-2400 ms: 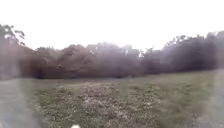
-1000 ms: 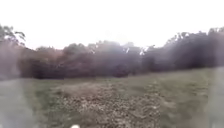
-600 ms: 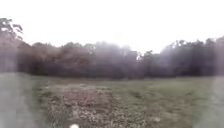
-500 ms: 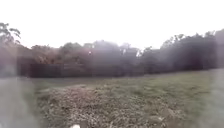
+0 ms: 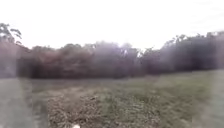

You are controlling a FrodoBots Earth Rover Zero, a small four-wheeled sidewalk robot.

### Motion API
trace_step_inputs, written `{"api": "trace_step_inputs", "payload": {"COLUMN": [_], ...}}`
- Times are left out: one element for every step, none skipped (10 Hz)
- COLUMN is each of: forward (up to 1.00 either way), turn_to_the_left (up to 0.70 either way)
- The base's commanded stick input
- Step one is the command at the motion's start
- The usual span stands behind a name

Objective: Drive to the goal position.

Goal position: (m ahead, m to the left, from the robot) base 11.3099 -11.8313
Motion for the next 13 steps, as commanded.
{"api": "trace_step_inputs", "payload": {"forward": [0.70,0.70,0.70,0.70,0.70,0.70,0.70,0.70,0.70,0.70,0.70,0.70,0.70], "turn_to_the_left": [0.00,0.00,0.00,0.00,0.00,-0.01,-0.14,-0.14,-0.14,-0.10,-0.05,0.00,0.00]}}
